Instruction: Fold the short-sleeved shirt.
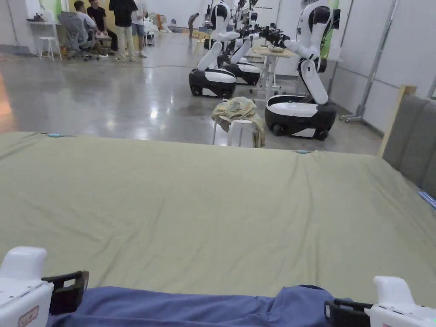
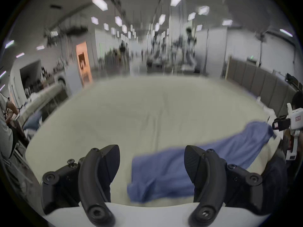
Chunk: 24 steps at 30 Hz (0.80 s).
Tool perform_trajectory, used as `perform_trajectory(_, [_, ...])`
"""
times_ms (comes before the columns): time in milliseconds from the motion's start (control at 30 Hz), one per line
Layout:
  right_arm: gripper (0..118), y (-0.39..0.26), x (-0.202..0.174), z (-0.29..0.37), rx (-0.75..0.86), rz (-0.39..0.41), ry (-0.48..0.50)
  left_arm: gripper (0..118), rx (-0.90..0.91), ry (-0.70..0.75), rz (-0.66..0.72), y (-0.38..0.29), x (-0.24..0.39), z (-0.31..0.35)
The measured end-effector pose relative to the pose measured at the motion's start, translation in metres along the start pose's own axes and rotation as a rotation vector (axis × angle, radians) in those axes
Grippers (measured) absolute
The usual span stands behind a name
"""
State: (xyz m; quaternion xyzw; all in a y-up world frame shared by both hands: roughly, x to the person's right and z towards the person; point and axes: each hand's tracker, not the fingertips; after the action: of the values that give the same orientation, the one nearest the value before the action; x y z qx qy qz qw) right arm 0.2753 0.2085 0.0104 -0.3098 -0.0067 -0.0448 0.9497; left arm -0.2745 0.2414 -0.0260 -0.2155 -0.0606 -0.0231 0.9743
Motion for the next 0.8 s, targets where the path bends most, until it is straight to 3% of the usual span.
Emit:
perform_trajectory(133, [111, 0.038, -0.043, 0.033, 0.360, -0.028, 0.123, 81, 0.130, -0.040, 0.019, 0.035, 0.049, 0.013])
perform_trajectory(200, [111, 0.042, -0.067, 0.039, 0.490, -0.020, 0.065, 82, 0.202, -0.027, 0.006, 0.037, 0.071, 0.010])
perform_trajectory(300, [107, 0.041, -0.096, 0.036, 0.546, 0.091, -0.004, 81, 0.204, 0.003, 0.015, 0.032, 0.094, -0.001])
perform_trajectory(333, [88, 0.039, -0.103, 0.034, 0.539, 0.136, -0.015, 74, 0.189, 0.009, 0.026, 0.030, 0.096, -0.006])
perform_trajectory(367, [50, 0.036, -0.108, 0.032, 0.532, 0.172, -0.021, 54, 0.182, 0.019, 0.047, 0.027, 0.099, -0.007])
perform_trajectory(400, [9, 0.035, -0.115, 0.031, 0.524, 0.201, -0.036, 16, 0.175, 0.025, 0.054, 0.026, 0.101, -0.006])
perform_trajectory(433, [2, 0.033, -0.120, 0.028, 0.505, 0.227, -0.078, 6, 0.179, 0.023, 0.052, 0.025, 0.103, -0.006])
perform_trajectory(467, [2, 0.030, -0.121, 0.027, 0.508, 0.229, -0.104, 6, 0.173, 0.040, 0.046, 0.026, 0.104, -0.005])
perform_trajectory(567, [2, 0.028, -0.120, 0.031, 0.461, 0.179, -0.007, 6, 0.176, 0.000, 0.043, 0.027, 0.099, 0.002])
perform_trajectory(667, [2, 0.025, -0.125, 0.038, 0.470, 0.233, -0.012, 6, 0.190, 0.037, 0.025, 0.034, 0.078, 0.017])
perform_trajectory(800, [2, 0.017, -0.136, 0.045, 0.450, 0.233, 0.015, 6, 0.102, 0.064, 0.093, 0.041, 0.015, 0.027])
